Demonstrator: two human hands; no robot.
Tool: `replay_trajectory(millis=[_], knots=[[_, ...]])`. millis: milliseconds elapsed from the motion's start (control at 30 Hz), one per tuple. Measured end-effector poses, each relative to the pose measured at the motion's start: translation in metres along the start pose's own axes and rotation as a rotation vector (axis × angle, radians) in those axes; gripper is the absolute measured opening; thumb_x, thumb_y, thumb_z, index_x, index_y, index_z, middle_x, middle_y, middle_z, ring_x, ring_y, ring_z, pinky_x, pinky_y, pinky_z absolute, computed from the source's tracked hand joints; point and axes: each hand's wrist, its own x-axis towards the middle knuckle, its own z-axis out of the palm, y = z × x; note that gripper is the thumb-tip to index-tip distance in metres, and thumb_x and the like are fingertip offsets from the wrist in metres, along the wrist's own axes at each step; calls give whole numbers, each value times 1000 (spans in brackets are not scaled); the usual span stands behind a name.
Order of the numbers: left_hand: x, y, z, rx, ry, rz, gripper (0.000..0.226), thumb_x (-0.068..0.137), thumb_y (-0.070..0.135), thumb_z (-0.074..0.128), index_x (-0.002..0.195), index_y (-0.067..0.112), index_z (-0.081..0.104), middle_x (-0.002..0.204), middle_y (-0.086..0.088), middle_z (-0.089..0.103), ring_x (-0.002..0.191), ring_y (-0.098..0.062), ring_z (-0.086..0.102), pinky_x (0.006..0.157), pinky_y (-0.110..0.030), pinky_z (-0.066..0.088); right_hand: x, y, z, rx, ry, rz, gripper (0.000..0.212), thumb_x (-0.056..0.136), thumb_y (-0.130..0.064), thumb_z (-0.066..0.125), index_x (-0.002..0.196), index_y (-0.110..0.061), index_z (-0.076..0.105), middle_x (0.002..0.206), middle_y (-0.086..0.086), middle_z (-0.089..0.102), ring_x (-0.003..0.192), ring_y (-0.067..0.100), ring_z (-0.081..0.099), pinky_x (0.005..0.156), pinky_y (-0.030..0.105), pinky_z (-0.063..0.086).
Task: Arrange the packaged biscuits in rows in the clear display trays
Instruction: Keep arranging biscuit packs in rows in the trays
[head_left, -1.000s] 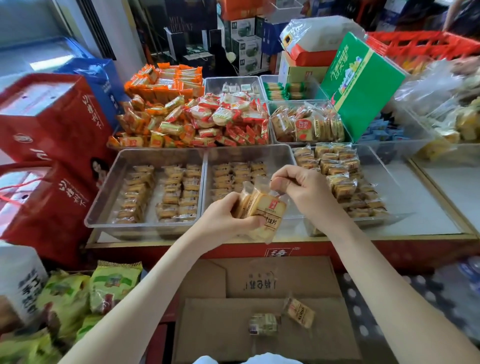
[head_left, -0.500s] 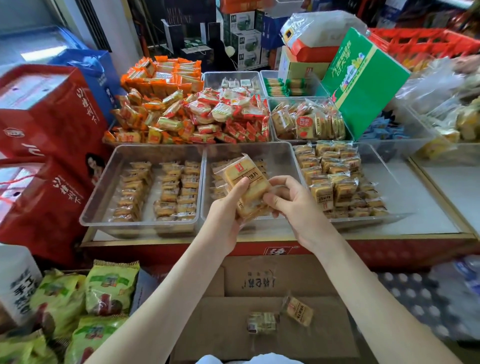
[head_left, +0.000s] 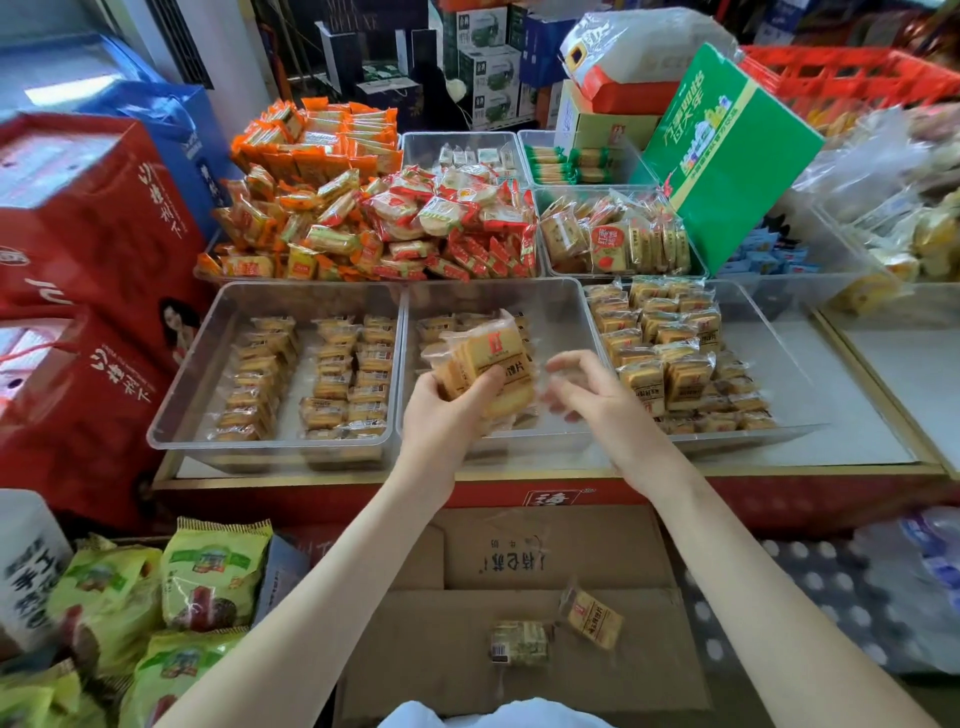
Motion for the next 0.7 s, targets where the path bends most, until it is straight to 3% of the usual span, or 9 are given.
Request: replay_trajectory(millis=[67,167,233,300,367,467,567,633,700], knots=[[0,1,-1,204,49,92,44,80,37,77,112,16,55,101,0,67,87,-11,66,72,-26,57,2,-11,8,-148,57,-89,34,96,-34,56,127,-25,44,111,-10,57,96,-7,55,73,4,42],[-8,3,4,372,-2,248,45,78,28,80,109,16,50,98,6,61,83,-4,60,63,-16,51,11,-13,22,-236,90,-91,65,87,-39,69,138,-23,32,121,-7,50,108,8,53,71,8,46],[-10,3,2,441,-74,297,48,78,29,81,112,18,49,99,11,59,86,-2,59,65,-12,50,18,-10,22,-162,130,-36,62,87,-37,70,138,-22,37,121,-5,54,111,13,54,74,14,49],[-6,4,-5,433,-159,261,47,80,30,79,117,19,51,102,8,63,91,-4,62,77,-18,55,23,-4,13,87,77,34,49,89,-29,67,133,-18,47,118,1,61,112,18,59,82,25,53],[-1,4,-14,348,-202,192,36,86,27,72,117,19,56,104,2,69,95,-13,67,86,-32,57,23,0,3,404,-57,89,36,91,-20,63,125,-10,57,110,6,67,103,20,64,83,31,56],[6,5,-24,65,-206,26,28,94,21,63,119,10,62,103,-2,74,95,-16,71,79,-26,55,22,11,-10,934,-194,124,35,82,-20,69,113,-5,64,104,13,68,95,23,67,87,34,57],[11,8,-28,-350,-179,-224,21,96,17,59,114,7,62,97,-7,76,88,-18,73,69,-24,58,27,22,-13,1292,-262,106,60,78,-21,78,127,1,52,117,21,60,105,33,63,92,40,53],[15,7,-30,-533,-156,-340,24,96,16,57,117,5,57,101,-14,74,87,-22,74,71,-27,61,27,23,-9,1463,-350,122,63,90,-29,67,138,1,37,121,26,53,107,38,61,94,43,54],[17,7,-31,-602,-154,-401,26,96,14,57,119,3,54,100,-18,74,82,-26,75,64,-29,61,28,22,-7,1449,-381,132,69,94,-35,59,141,7,31,116,29,57,103,38,62,95,41,52]])
